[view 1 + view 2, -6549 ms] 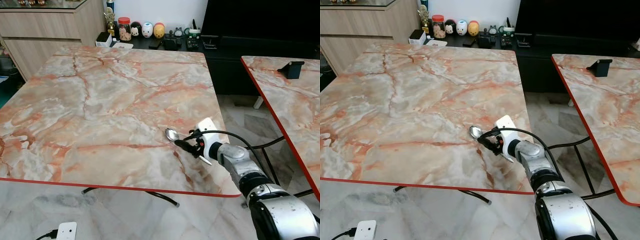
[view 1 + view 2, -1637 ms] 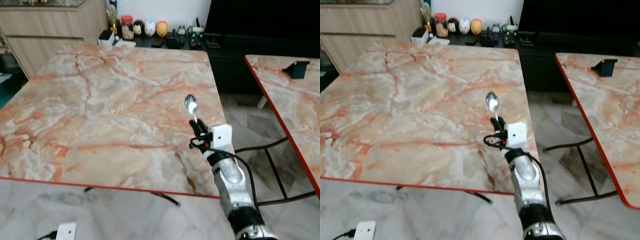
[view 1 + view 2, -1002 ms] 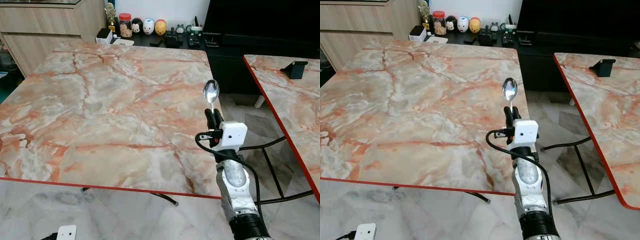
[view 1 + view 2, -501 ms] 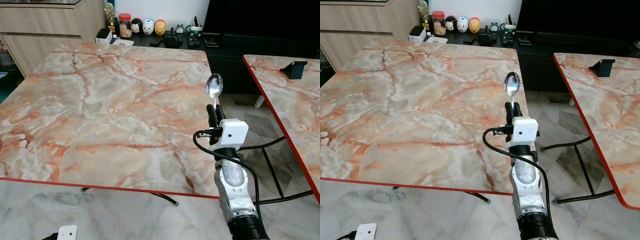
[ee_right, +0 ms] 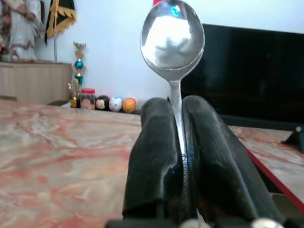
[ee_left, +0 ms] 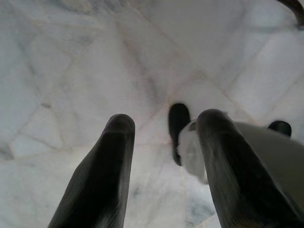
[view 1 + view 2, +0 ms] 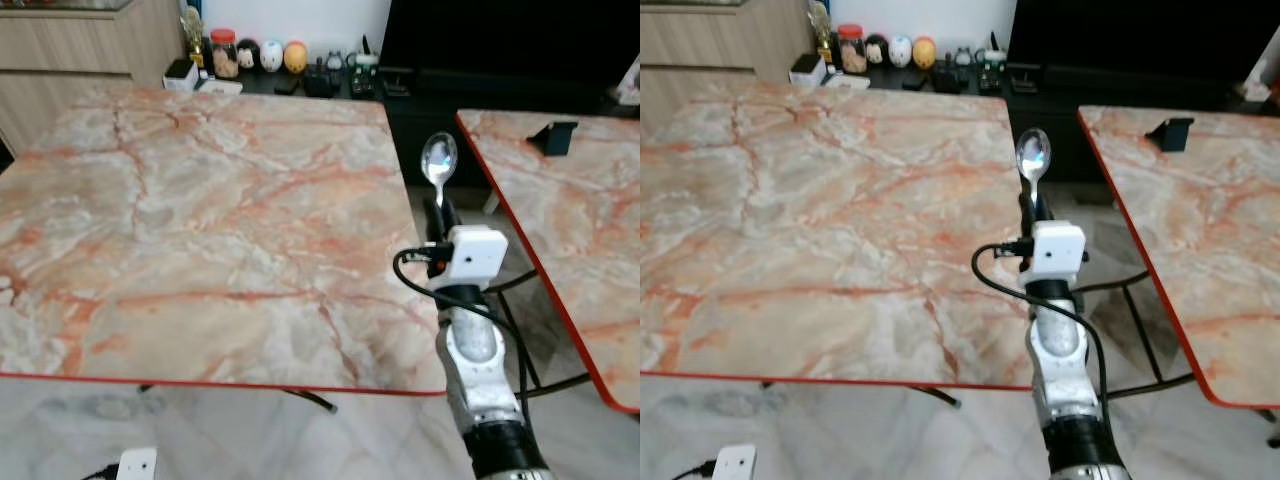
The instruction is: Setting the table
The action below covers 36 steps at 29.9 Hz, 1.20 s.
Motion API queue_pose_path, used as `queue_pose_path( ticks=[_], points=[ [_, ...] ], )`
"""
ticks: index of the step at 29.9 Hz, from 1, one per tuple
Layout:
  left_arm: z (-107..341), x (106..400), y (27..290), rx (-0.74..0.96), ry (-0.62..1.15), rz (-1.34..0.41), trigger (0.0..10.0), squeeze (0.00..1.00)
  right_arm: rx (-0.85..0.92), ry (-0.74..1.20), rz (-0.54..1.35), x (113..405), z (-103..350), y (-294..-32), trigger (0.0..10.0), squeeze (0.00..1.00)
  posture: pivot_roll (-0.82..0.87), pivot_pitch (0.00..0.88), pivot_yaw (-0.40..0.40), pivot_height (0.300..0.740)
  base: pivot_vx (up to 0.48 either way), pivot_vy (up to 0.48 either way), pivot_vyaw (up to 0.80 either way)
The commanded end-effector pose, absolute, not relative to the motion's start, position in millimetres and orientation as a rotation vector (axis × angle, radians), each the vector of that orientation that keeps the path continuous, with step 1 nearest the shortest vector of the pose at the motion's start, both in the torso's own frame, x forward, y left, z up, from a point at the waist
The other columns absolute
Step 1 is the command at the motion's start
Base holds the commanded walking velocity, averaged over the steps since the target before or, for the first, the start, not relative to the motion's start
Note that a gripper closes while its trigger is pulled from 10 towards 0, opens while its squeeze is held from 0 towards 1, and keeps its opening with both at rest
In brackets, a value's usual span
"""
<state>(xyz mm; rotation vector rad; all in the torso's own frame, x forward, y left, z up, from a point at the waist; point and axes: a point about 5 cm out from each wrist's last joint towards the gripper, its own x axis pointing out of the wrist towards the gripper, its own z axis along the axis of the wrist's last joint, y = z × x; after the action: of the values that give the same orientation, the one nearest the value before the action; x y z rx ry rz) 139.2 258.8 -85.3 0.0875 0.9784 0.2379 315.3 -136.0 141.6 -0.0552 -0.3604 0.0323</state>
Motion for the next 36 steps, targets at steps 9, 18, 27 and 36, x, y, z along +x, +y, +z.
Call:
queue_pose_path(
  ticks=[9,18,27,36],
  points=[
    [-87.1,137.4,254.9,0.095,0.986,0.222,10.0,0.00,-0.063,-0.398,0.036,319.0,154.4,-135.9,10.0,0.00,0.01,0.000,-0.081,0.740,0.000,-0.415,0.00],
    [-87.0,137.7,254.7,0.097,0.986,0.219,10.0,0.00,-0.061,-0.400,0.043,320.5,156.2,-134.7,10.0,0.00,0.01,0.000,-0.080,0.740,0.000,-0.417,0.00],
    [-87.0,137.2,255.4,0.105,0.989,0.213,10.0,0.00,-0.065,-0.419,0.045,322.6,162.2,-134.6,10.0,0.00,0.00,0.000,-0.073,0.740,0.000,-0.419,0.00],
    [-86.9,136.9,256.0,0.110,0.990,0.207,10.0,0.00,-0.061,-0.430,0.051,324.2,165.5,-132.6,10.0,0.00,0.00,0.000,-0.071,0.740,0.000,-0.417,0.00]
  ],
)
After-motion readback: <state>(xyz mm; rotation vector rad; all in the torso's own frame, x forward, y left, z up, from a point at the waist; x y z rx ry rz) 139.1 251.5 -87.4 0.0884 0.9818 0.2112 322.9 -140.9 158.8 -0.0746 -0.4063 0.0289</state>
